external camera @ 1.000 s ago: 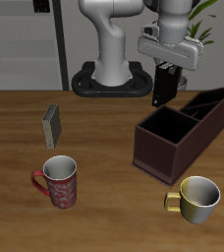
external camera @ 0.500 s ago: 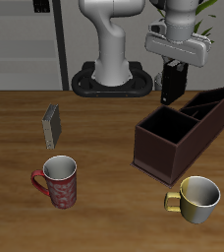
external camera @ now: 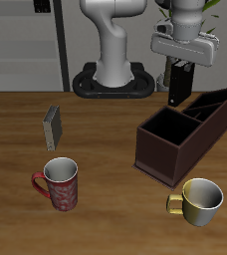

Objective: Place the black book into the left desk caddy's front compartment and place the yellow book into the left desk caddy's right compartment and place the red mug into the left desk caddy's left compartment

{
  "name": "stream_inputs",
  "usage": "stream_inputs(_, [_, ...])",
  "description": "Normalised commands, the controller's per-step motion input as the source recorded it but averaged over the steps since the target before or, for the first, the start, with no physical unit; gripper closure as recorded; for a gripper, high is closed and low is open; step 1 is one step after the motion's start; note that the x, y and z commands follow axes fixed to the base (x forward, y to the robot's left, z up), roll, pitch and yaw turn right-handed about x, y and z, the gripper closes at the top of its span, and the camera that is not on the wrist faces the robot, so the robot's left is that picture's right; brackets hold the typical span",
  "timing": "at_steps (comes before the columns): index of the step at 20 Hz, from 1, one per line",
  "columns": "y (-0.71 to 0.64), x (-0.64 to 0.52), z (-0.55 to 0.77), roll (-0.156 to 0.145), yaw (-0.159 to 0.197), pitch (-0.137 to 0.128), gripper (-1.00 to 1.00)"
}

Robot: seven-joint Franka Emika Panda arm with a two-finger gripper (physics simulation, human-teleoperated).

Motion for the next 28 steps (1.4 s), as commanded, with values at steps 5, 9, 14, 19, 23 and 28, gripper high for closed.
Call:
stream_inputs(5, [0.07,0.14,0.10,0.000,0.005,0.005,1.00])
stream_inputs(9, [0.08,0.23,0.10,-0.018,0.004,0.004,1.00])
stream_inputs(14, [0.03,0.09,-0.01,-0.003,0.007,0.015,1.00])
stream_inputs(19, [-0.02,0.17,-0.09,-0.011,-0.008,0.027,1.00])
stream_inputs(23, [0.00,0.24,-0.14,-0.006,-0.001,0.038,1.00])
stream_inputs(28, [-0.06,0.08,-0.16,-0.006,-0.003,0.033,1.00])
